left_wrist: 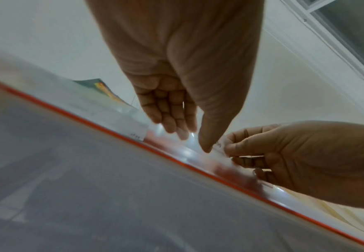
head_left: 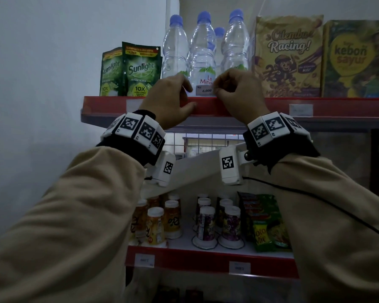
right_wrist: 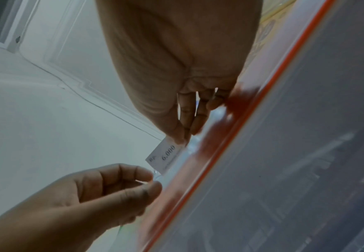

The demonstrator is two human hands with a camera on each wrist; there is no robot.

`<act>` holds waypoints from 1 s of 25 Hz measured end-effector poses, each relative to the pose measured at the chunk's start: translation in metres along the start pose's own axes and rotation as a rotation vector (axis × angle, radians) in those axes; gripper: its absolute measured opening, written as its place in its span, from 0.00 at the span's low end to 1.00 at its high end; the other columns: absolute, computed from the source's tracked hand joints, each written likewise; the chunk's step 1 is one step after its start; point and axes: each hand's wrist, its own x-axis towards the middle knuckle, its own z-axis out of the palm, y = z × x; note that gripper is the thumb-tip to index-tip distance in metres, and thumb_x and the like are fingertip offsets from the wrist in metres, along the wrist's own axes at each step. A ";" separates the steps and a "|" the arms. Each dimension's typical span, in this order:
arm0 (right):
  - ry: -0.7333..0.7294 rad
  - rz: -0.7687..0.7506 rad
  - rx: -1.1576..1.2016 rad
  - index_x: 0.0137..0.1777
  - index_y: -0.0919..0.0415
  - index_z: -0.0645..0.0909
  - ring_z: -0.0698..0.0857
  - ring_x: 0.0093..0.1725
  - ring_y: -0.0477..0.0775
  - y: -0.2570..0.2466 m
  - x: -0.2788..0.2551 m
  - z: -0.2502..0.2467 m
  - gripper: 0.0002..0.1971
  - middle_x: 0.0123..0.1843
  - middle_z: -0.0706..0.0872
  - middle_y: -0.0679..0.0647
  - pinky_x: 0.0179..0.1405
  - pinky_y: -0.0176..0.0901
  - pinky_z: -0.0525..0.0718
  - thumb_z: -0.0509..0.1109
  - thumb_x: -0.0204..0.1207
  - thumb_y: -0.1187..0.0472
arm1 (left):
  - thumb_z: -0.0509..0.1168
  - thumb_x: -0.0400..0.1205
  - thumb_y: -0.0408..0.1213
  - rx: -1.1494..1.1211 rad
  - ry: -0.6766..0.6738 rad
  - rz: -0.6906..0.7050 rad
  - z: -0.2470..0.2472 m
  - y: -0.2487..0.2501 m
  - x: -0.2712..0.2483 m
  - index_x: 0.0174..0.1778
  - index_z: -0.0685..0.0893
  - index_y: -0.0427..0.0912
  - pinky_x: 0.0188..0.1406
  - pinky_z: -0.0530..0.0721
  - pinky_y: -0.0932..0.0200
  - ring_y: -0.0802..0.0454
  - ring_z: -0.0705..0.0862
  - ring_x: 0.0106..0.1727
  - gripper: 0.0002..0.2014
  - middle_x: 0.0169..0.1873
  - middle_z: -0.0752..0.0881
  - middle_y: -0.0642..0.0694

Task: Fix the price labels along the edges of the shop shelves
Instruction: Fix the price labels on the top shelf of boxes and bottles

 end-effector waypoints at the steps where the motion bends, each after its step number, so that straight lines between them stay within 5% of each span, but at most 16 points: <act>1: -0.026 -0.011 -0.017 0.45 0.56 0.87 0.86 0.41 0.46 0.000 0.000 0.001 0.03 0.40 0.88 0.50 0.44 0.35 0.83 0.73 0.72 0.62 | 0.71 0.77 0.43 -0.056 0.026 -0.015 0.001 0.000 -0.001 0.56 0.79 0.41 0.51 0.81 0.55 0.50 0.83 0.46 0.16 0.43 0.86 0.46; 7: -0.197 0.003 -0.093 0.47 0.54 0.85 0.81 0.38 0.42 -0.003 0.004 -0.003 0.05 0.38 0.85 0.47 0.39 0.32 0.77 0.71 0.73 0.63 | 0.63 0.83 0.44 0.030 0.039 -0.011 0.012 -0.001 0.002 0.53 0.84 0.41 0.51 0.70 0.57 0.44 0.77 0.53 0.11 0.47 0.82 0.40; 11: -0.318 -0.029 -0.236 0.50 0.55 0.85 0.76 0.34 0.37 -0.005 0.008 -0.010 0.05 0.35 0.78 0.41 0.30 0.21 0.70 0.71 0.75 0.60 | 0.61 0.84 0.44 0.038 0.037 -0.011 0.015 -0.003 0.002 0.53 0.85 0.39 0.51 0.69 0.56 0.43 0.77 0.55 0.13 0.48 0.81 0.39; 15: -0.404 -0.021 -0.300 0.54 0.58 0.85 0.76 0.43 0.46 -0.009 0.009 -0.013 0.08 0.40 0.78 0.46 0.44 0.35 0.71 0.69 0.79 0.59 | 0.60 0.84 0.43 0.039 0.023 -0.011 0.014 -0.004 0.003 0.52 0.84 0.39 0.52 0.70 0.54 0.42 0.78 0.54 0.12 0.46 0.83 0.40; 25: -0.453 -0.012 -0.418 0.59 0.58 0.84 0.74 0.49 0.48 -0.016 0.009 -0.014 0.11 0.49 0.77 0.50 0.48 0.37 0.69 0.66 0.81 0.56 | 0.60 0.84 0.43 0.017 -0.020 -0.022 0.012 -0.003 0.004 0.53 0.82 0.40 0.54 0.75 0.50 0.41 0.79 0.54 0.11 0.48 0.84 0.39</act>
